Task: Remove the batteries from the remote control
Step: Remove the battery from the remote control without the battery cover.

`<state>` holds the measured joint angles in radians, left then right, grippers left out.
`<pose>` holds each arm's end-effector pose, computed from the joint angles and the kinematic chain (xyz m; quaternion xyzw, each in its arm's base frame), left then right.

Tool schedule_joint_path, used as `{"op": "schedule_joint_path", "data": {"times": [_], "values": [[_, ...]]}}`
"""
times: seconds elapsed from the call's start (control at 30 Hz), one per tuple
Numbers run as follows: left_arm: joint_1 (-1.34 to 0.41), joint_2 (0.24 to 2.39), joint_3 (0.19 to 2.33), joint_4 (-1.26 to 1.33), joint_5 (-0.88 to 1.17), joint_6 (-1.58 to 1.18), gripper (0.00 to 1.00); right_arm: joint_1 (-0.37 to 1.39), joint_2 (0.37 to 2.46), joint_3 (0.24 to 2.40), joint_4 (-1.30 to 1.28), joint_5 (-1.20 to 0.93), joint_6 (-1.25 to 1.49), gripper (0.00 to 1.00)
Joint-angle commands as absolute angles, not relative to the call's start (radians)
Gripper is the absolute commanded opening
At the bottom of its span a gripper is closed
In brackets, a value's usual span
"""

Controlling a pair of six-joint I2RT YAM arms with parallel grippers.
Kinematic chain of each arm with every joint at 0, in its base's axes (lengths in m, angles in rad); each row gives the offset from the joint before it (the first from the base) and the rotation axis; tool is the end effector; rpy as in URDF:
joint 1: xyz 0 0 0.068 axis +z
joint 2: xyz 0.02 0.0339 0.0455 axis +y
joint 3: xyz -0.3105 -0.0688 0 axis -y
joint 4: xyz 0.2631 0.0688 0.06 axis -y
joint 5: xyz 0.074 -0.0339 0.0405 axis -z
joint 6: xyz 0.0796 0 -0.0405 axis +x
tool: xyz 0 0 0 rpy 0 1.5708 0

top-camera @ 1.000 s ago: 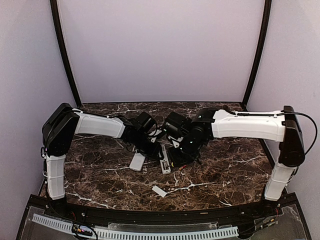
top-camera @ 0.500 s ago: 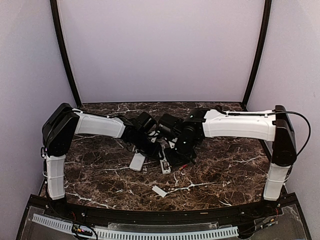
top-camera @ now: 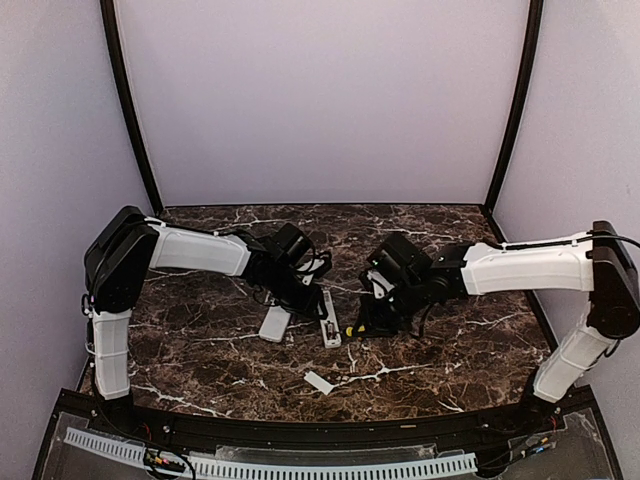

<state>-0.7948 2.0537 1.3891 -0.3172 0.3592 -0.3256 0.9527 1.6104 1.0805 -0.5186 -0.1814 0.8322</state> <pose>0.3238 -0.3699 0.1500 0.2693 0.9037 -0.2966 0.1511 0.2002 0.3063 0.2106 -0.0813 0.9590 0.2551 0.0932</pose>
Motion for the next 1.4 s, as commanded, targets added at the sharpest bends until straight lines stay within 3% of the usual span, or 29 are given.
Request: {"op": "schedule_joint_path", "data": {"times": [0.0, 0.8, 1.37], "values": [[-0.816, 2.079, 1.387, -0.34, 0.368, -0.314, 0.29, 0.918, 1.593, 0.97, -0.307, -0.278, 0.897, 0.0], [-0.815, 2.08, 1.388, -0.337, 0.399, -0.328, 0.29, 0.882, 1.472, 0.731, 0.232, -0.49, 0.982, 0.0], [-0.768, 1.993, 1.36, -0.291, 0.363, -0.313, 0.33, 0.879, 1.424, 0.773, 0.032, -0.4, 0.889, 0.0]]}}
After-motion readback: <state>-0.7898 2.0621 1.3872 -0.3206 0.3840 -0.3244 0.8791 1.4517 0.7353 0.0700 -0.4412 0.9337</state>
